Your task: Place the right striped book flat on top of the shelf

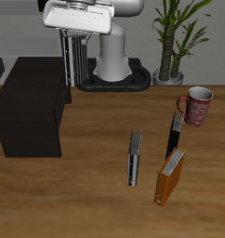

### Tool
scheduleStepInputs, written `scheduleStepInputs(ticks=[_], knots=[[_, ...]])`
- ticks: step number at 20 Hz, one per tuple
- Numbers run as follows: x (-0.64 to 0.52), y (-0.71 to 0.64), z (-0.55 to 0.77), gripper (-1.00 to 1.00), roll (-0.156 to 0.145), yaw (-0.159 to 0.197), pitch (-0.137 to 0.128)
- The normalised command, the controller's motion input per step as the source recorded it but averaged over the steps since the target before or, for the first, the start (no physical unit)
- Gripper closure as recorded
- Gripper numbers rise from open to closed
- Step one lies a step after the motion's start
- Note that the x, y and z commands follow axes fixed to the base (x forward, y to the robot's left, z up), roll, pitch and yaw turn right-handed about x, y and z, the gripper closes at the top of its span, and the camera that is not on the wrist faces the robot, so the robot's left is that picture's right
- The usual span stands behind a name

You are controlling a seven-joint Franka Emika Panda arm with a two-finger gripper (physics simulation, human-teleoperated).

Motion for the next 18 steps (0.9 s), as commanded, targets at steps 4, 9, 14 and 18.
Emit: scheduleStepInputs(ticks=[4, 9, 14, 18], knots=[[-0.23, 0.05, 0.08, 1.00, -0.129, 0.144, -0.007], [-0.18, 0.12, -0.05, 1.00, -0.150, 0.109, -0.019], [-0.15, 0.21, -0.04, 1.00, -0.107, 0.073, -0.003], [-0.12, 0.16, 0.00, 1.00, -0.113, 0.082, -0.027]])
